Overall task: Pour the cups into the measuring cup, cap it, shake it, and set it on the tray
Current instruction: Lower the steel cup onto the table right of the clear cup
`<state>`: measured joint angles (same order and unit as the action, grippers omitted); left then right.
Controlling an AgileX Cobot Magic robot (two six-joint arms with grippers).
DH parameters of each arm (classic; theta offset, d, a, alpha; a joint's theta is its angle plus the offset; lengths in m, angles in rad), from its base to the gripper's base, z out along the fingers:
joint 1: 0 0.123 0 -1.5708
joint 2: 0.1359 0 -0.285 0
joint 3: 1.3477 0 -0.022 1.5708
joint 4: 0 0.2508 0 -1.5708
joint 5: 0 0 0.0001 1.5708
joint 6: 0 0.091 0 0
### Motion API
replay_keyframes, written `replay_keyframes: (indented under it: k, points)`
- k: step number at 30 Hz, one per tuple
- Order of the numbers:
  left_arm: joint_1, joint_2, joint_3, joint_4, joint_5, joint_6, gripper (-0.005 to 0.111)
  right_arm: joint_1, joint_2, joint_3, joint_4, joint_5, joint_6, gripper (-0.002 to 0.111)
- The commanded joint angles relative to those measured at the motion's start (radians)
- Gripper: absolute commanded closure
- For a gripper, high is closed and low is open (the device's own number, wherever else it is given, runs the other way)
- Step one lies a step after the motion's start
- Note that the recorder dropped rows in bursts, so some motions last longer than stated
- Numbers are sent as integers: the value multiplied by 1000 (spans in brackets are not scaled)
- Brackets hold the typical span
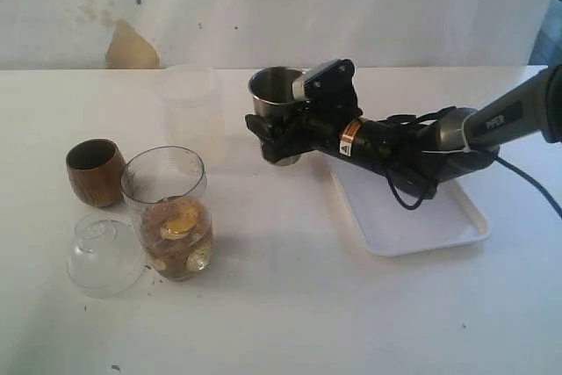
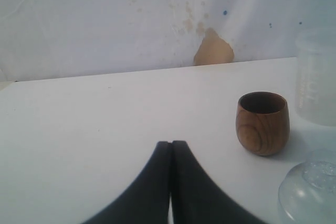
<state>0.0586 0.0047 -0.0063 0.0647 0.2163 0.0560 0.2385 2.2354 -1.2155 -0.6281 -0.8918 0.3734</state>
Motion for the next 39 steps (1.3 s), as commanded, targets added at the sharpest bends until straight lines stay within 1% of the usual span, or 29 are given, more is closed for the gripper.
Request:
replay_keyframes:
  k: [1,6,11,13,15,18,21,23,25,28,34,39]
  points:
    - [3,-5,6,8,-13,-1,107,-9,25,-10,11,-135,-11,108]
    - [3,-5,6,8,-13,-1,107,-9,33,-10,49,-29,-11,108]
    - [3,-5,6,8,-13,-1,107,-7,35,-10,27,-29,4,108]
    - [3,-5,6,8,-13,-1,107,-7,43,-10,-12,-24,17,103]
    - [3,-5,6,8,-13,-1,107,-7,44,-10,-18,-22,17,92]
    - [3,-5,6,8,-13,-1,107,-7,44,-10,-18,-39,15,71]
    - [3,-5,6,8,-13,-1,107,-7,44,-10,-18,-41,13,48]
    - [3,-5,6,8,-13,-1,107,-7,44,-10,-18,-41,13,35]
    - [3,-5,6,8,-13,-1,107,-7,44,-10,-18,-41,13,27]
    - [3,-5,6,8,-13,-1,107,-7,44,-10,-18,-41,-1,24]
    - [3,-5,6,8,-13,-1,107,-7,40,-10,-18,-41,-13,24]
    - [3,-5,6,8,-13,-1,107,-7,-5,-10,-18,-38,-13,24]
